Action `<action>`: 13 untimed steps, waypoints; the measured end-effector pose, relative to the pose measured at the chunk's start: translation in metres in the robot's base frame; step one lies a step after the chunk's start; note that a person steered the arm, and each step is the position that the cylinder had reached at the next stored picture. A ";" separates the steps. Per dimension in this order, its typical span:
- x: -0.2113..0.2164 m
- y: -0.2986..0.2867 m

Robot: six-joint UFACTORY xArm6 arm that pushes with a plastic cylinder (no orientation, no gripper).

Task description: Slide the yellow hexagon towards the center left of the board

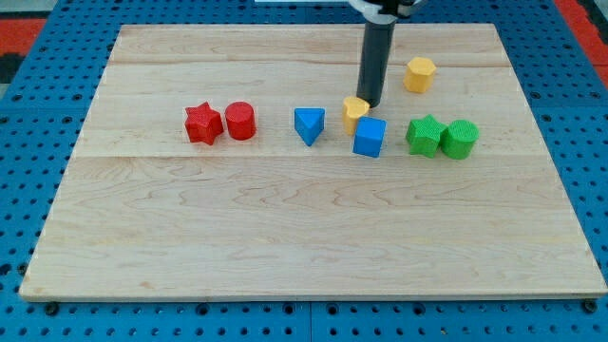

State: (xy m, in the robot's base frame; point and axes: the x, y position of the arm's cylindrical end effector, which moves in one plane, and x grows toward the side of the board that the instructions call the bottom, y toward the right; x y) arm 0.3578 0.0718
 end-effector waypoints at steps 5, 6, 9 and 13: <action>0.000 0.131; -0.040 0.174; -0.052 -0.096; 0.001 -0.018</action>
State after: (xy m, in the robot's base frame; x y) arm 0.3584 0.0538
